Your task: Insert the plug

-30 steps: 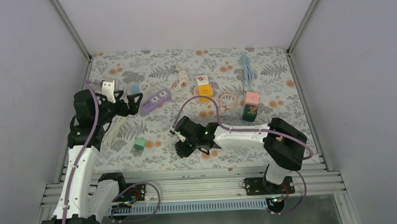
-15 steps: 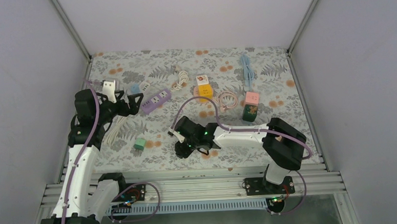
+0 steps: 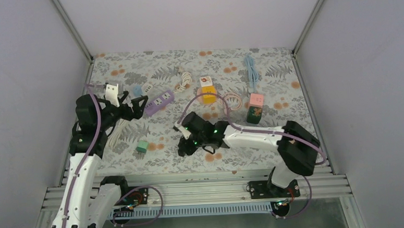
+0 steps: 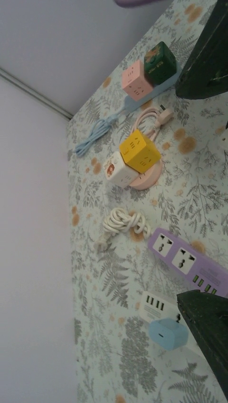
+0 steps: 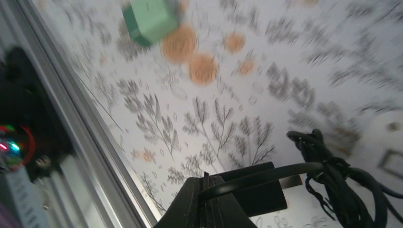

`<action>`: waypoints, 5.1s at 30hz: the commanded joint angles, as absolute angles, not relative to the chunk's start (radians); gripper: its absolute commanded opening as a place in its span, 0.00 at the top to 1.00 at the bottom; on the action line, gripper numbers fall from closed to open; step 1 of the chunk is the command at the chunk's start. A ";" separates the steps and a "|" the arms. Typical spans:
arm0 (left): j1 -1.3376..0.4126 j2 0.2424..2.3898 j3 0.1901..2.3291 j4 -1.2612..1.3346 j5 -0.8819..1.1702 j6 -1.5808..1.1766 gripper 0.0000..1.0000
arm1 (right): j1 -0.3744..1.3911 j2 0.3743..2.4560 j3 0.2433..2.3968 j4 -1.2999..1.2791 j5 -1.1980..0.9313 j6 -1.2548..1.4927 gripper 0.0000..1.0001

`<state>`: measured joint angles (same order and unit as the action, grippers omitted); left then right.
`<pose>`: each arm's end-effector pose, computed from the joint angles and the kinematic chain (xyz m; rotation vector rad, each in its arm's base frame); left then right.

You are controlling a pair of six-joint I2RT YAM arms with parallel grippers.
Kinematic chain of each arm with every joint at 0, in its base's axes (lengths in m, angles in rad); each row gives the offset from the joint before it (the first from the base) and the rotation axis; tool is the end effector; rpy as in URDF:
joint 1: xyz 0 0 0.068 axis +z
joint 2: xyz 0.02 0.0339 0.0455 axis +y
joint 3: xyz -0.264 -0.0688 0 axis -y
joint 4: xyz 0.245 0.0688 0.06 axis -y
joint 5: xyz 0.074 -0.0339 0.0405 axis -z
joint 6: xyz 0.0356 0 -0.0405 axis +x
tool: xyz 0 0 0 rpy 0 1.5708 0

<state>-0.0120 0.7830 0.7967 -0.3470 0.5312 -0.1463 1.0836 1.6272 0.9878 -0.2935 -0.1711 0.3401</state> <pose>0.1757 -0.0201 0.3288 0.2356 1.8878 -0.6116 0.1502 0.2964 0.1914 -1.0396 2.4586 0.7488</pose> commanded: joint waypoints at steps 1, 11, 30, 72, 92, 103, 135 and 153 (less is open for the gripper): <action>-0.037 0.749 0.764 -0.256 0.560 -0.163 0.00 | 1.000 1.487 0.992 -0.242 -0.223 0.383 0.96; -0.118 0.691 0.707 -0.135 0.700 -0.144 0.02 | 0.787 1.308 0.997 -0.075 -0.343 0.583 0.97; -0.553 0.991 0.917 -0.372 0.371 0.173 0.22 | 0.713 1.352 1.127 -0.057 -0.606 0.687 0.97; -0.061 1.267 1.268 -0.626 0.006 -0.008 0.89 | 0.710 1.247 1.036 -0.143 -0.426 0.619 0.38; 0.183 1.662 1.332 -0.687 0.173 0.247 0.89 | 0.701 1.304 1.053 -0.172 -0.485 0.579 0.40; 0.114 1.772 1.394 -0.771 0.176 0.309 0.89 | 0.698 1.278 1.043 -0.178 -0.440 0.573 0.39; 0.052 1.908 1.530 -0.911 0.126 0.434 0.89 | 0.698 1.314 1.048 -0.193 -0.446 0.588 0.41; 0.051 1.901 1.486 -0.929 0.122 0.455 0.88 | 0.698 1.373 1.078 -0.184 -0.499 0.589 0.42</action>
<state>0.0483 1.9083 1.5124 -0.8810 0.1223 0.4347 0.7052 1.3613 1.0458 -0.1982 -0.4725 0.5953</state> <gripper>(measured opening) 0.273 0.586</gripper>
